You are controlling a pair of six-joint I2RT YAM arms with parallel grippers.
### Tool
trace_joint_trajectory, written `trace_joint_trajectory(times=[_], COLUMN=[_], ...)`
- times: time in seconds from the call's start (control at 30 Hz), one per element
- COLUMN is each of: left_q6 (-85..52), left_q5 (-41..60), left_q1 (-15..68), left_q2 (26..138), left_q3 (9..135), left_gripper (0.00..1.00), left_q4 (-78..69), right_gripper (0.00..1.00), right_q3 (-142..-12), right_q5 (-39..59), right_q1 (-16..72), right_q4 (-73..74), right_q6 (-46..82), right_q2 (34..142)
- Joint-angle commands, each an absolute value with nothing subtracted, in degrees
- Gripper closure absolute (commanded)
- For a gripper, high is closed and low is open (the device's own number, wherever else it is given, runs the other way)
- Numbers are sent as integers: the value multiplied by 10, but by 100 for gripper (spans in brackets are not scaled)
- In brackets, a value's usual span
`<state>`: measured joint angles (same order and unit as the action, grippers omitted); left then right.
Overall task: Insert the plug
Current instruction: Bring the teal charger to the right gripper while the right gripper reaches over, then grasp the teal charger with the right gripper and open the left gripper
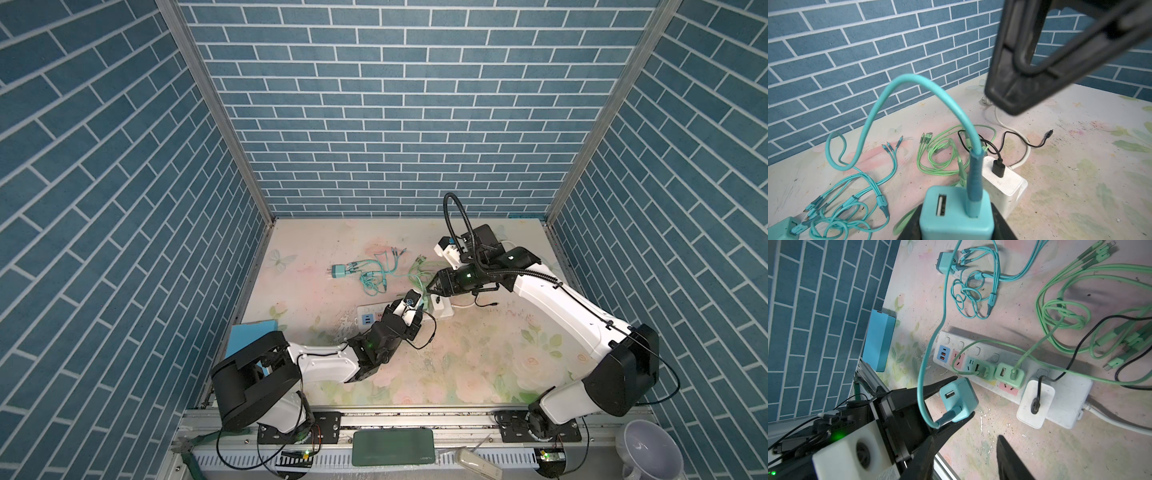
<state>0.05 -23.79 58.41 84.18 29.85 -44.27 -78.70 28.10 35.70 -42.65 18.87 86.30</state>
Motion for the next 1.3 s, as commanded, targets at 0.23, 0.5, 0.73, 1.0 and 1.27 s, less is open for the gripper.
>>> trace_joint_trajectory(times=[0.23,0.5,0.73,1.0,1.27], left_q6=[5,8,7,5,7], left_q5=[-225,-225,-219,-207,-200], left_q1=[585,585,585,585,585], left_q2=[844,843,839,837,835], left_q3=[327,327,324,323,330], left_gripper=[96,96,96,97,97], left_q4=[-428,-426,-428,-426,-422], right_gripper=[51,52,53,54,55], right_q3=[-784,-785,-810,-820,-800], right_q5=[311,305,260,254,266], right_q1=[384,409,411,413,415], right_q4=[-446,-439,-458,-443,-398], right_q6=[145,147,127,100,98], right_q2=[886,920,946,949,943])
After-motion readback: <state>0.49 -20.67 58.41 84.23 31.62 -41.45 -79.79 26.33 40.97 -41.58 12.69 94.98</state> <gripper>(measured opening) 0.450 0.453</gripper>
